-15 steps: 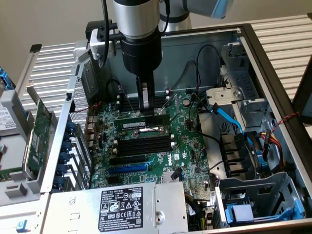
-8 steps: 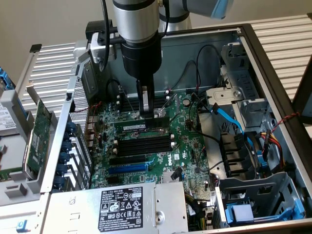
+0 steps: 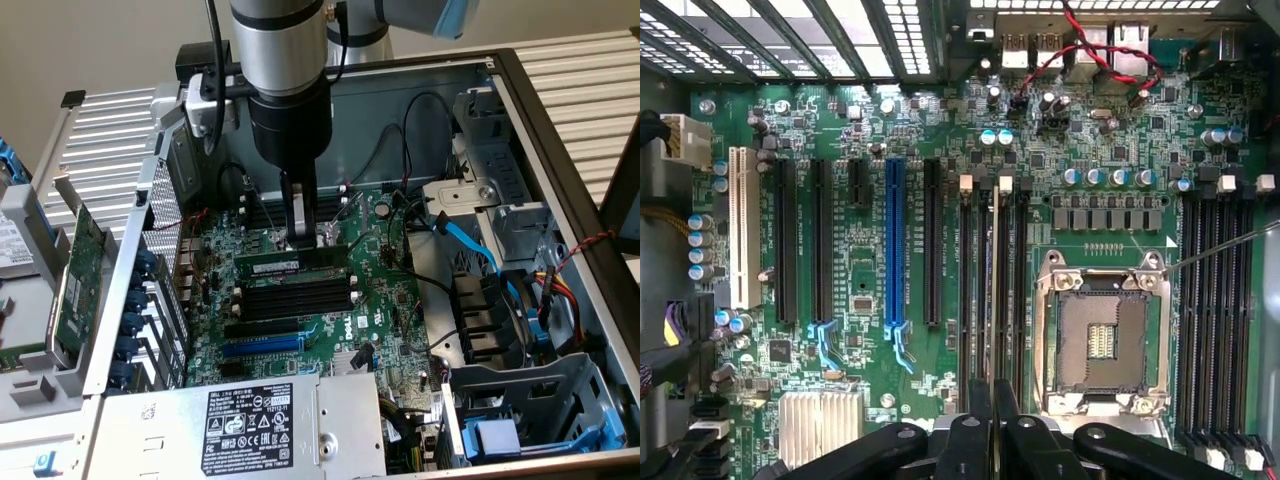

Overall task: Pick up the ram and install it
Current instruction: 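Insert the ram into the slot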

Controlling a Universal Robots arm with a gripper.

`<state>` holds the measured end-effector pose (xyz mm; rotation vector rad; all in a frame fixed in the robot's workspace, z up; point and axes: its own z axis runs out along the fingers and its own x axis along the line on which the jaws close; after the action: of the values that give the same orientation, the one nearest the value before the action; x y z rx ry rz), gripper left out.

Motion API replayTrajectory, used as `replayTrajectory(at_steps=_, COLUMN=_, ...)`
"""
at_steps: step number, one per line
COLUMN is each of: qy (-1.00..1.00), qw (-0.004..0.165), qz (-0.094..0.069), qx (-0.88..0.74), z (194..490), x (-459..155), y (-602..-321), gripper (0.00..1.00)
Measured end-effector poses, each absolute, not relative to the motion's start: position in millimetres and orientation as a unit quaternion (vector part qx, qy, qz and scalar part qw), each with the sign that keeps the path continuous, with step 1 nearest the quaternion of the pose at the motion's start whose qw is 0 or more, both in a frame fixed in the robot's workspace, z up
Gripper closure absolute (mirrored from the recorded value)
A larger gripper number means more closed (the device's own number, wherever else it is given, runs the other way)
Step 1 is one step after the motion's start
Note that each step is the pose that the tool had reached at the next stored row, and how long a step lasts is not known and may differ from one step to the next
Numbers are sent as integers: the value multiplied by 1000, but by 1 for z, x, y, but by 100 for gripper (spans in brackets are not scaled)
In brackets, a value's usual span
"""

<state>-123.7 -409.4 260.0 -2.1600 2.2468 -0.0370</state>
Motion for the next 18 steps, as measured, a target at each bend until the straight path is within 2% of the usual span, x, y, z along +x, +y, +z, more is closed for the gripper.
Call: replayTrajectory(at_steps=18, qy=715, qw=13, qz=-12, qx=-699, z=249, x=-124, y=-412, gripper=87)
